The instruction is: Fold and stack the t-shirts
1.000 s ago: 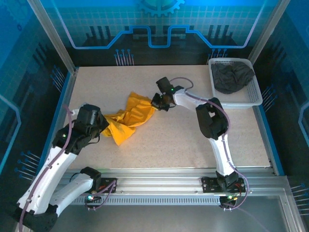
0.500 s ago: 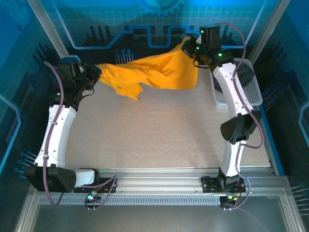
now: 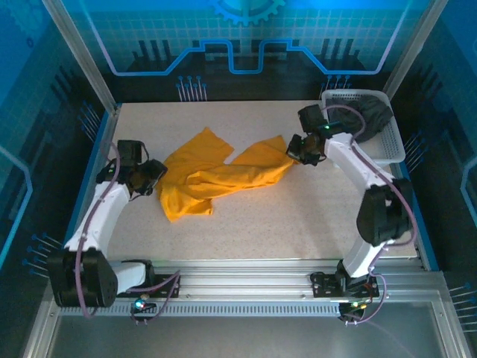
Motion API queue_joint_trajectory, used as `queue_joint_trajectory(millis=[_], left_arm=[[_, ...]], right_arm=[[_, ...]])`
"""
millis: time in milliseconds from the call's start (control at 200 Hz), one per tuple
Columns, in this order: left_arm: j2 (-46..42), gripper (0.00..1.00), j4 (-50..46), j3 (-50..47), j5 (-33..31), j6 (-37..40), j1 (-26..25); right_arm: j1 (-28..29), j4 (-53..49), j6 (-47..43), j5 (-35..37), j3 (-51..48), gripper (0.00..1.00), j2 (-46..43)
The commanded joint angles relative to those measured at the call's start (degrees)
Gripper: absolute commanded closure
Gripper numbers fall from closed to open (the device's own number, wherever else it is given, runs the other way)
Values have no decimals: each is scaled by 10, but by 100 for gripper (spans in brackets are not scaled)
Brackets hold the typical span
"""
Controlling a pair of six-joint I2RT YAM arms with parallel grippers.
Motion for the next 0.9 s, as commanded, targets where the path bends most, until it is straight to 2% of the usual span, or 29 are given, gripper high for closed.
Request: queue_joint_trajectory(millis=[0,95,190,310,440,570,695,895], left_arm=[[-10,36,-90,-6,-43,5,4],[-54,29,-111,-21,-75,-9,4],[-81,29,-122,-38,-86,-21,4],[-82,32,-118,-65,-57,-41,4],[-77,34,-73,-121,7,-75,-6],[-36,33,-27,-154,41,-109,-48],[21,32,12,-164,32,-122,-89],[85,34,109,-165,26,-132,-100]], right_arm=[[-12,-46,-28,-13,1,100,30],[-12,-43,-30,-8,-28,100,14],[-11,-46,-30,5,-51,100,-5],[-12,-59,-35,31,-68,100,-25],[-11,-60,-44,40,-84,100,-45],[-7,-63,-47,41,-90,100,-49],[-5,-59,-46,36,-96,100,-51],[-3,-54,-48,28,-99,100,-59]])
